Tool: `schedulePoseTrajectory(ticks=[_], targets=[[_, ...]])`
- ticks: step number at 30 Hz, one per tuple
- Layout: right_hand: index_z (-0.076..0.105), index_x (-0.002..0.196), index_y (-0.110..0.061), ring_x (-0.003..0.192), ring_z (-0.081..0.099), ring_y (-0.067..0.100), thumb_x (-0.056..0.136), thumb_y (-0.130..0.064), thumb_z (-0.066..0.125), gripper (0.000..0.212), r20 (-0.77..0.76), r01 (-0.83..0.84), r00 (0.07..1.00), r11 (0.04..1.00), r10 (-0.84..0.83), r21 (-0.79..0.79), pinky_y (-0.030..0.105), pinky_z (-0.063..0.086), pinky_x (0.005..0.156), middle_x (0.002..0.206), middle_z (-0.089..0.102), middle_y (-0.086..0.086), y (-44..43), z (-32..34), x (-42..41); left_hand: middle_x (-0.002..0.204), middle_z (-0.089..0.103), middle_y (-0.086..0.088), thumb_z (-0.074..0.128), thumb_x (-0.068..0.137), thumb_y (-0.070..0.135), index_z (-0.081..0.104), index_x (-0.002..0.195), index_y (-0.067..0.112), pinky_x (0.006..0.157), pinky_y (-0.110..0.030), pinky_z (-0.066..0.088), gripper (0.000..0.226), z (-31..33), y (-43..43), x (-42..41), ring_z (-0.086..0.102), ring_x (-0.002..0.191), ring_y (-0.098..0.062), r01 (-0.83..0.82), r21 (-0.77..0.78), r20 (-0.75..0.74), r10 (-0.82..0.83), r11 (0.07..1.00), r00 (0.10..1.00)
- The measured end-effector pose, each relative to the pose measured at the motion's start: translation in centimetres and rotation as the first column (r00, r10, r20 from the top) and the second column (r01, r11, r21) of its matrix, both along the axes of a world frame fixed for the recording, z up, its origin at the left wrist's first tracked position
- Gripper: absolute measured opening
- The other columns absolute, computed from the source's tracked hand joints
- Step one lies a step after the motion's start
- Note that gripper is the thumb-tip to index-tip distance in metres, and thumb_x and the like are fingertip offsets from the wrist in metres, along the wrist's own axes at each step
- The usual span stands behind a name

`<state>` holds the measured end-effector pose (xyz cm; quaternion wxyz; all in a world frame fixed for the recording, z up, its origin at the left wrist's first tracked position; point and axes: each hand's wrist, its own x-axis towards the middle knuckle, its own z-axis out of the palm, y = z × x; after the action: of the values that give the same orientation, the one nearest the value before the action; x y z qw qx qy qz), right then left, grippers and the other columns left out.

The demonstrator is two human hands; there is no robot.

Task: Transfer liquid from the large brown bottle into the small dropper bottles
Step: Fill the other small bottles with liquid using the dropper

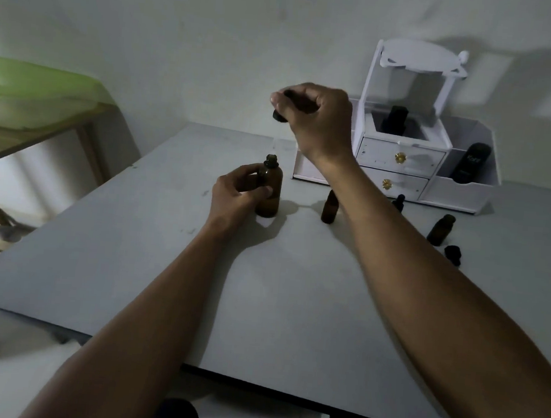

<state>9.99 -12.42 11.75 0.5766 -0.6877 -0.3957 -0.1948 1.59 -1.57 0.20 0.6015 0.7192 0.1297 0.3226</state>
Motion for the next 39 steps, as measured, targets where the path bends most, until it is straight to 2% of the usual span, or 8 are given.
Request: schedulePoseTrajectory(ticks=[5, 10, 14, 18, 23, 27, 31, 39], targets=[[0.077, 0.090, -0.010, 0.072, 0.070, -0.004, 0.087, -0.023, 0.073, 0.013, 0.072, 0.048, 0.996, 0.989, -0.058, 0.139, 0.014, 0.056, 0.072, 0.076, 0.072, -0.010, -2.4, 2.4, -0.2, 0.112, 0.070, 0.003, 0.072, 0.075, 0.024, 0.063, 0.130, 0.024, 0.083, -0.025, 0.054, 0.055, 0.0, -0.5, -0.6, 0.066, 0.105, -0.010, -0.258, 0.131, 0.071, 0.251, 0.957, 0.965], [0.075, 0.093, -0.007, 0.075, 0.074, 0.009, 0.088, -0.023, 0.072, 0.018, 0.053, 0.072, 0.995, 0.966, -0.088, 0.248, 0.029, 0.061, 0.072, 0.081, 0.075, -0.001, -7.8, 3.9, 0.6, 0.093, 0.069, 0.011, 0.070, 0.084, 0.017, 0.069, 0.112, 0.021, 0.074, -0.026, 0.056, 0.029, 1.6, -3.5, -1.1, 0.067, 0.086, -0.005, -0.430, 0.199, 0.263, 0.375, 0.881, 0.889], [0.076, 0.091, -0.006, 0.073, 0.074, 0.009, 0.088, -0.019, 0.073, 0.014, 0.034, 0.137, 0.988, 0.947, -0.153, 0.291, 0.031, 0.061, 0.071, 0.078, 0.075, -0.002, -12.9, 3.8, 1.6, 0.082, 0.071, 0.009, 0.069, 0.086, 0.007, 0.073, 0.101, 0.014, 0.066, -0.020, 0.054, 0.017, 2.6, -8.3, -0.6, 0.066, 0.071, -0.002, -0.286, 0.116, 0.300, 0.241, 0.951, 0.923], [0.078, 0.090, -0.014, 0.075, 0.073, 0.013, 0.086, -0.025, 0.074, 0.013, -0.021, 0.247, 0.968, 0.930, -0.251, 0.272, 0.040, 0.062, 0.076, 0.078, 0.075, -0.002, -17.9, 2.8, 3.0, 0.088, 0.073, 0.003, 0.070, 0.088, 0.006, 0.073, 0.101, 0.013, 0.074, -0.023, 0.057, 0.015, 3.0, -14.6, 0.4, 0.069, 0.080, -0.007, -0.004, 0.075, 0.231, -0.014, 0.997, 0.973], [0.077, 0.091, -0.013, 0.065, 0.066, -0.002, 0.086, -0.025, 0.073, 0.012, -0.082, 0.355, 0.935, 0.911, -0.345, 0.208, 0.019, 0.053, 0.069, 0.073, 0.072, -0.011, -22.8, 0.5, 4.9, 0.113, 0.074, -0.001, 0.074, 0.088, 0.014, 0.070, 0.121, 0.014, 0.091, -0.026, 0.058, 0.033, 2.9, -21.4, 3.1, 0.070, 0.099, -0.008, 0.255, 0.088, 0.006, -0.256, 0.963, 0.967], [0.077, 0.093, -0.012, 0.066, 0.063, -0.009, 0.087, -0.022, 0.074, 0.012, -0.112, 0.408, 0.913, 0.891, -0.393, 0.198, 0.013, 0.049, 0.069, 0.076, 0.072, -0.002, -25.1, -1.4, 6.1, 0.133, 0.066, -0.002, 0.076, 0.087, 0.021, 0.062, 0.135, 0.013, 0.096, -0.021, 0.049, 0.050, 2.0, -24.6, 5.9, 0.062, 0.115, -0.012, 0.253, 0.089, -0.108, -0.243, 0.964, 0.964], [0.076, 0.093, -0.018, 0.069, 0.066, -0.004, 0.087, -0.023, 0.074, 0.008, -0.148, 0.446, 0.894, 0.873, -0.423, 0.197, 0.017, 0.052, 0.071, 0.077, 0.072, -0.005, -26.1, -2.9, 7.0, 0.145, 0.056, -0.002, 0.077, 0.087, 0.022, 0.053, 0.143, 0.014, 0.106, -0.031, 0.043, 0.061, 0.8, -25.8, 8.4, 0.054, 0.131, -0.019, 0.227, 0.062, -0.186, -0.212, 0.972, 0.959], [0.076, 0.089, -0.021, 0.070, 0.069, -0.001, 0.086, -0.025, 0.075, 0.005, -0.188, 0.450, 0.889, 0.873, -0.418, 0.190, 0.027, 0.059, 0.074, 0.075, 0.072, -0.011, -25.8, -3.7, 7.8, 0.138, 0.062, -0.005, 0.081, 0.082, 0.021, 0.056, 0.141, 0.009, 0.104, -0.029, 0.047, 0.065, -0.2, -25.4, 10.7, 0.058, 0.123, -0.017, 0.237, 0.097, -0.206, -0.213, 0.967, 0.955]])
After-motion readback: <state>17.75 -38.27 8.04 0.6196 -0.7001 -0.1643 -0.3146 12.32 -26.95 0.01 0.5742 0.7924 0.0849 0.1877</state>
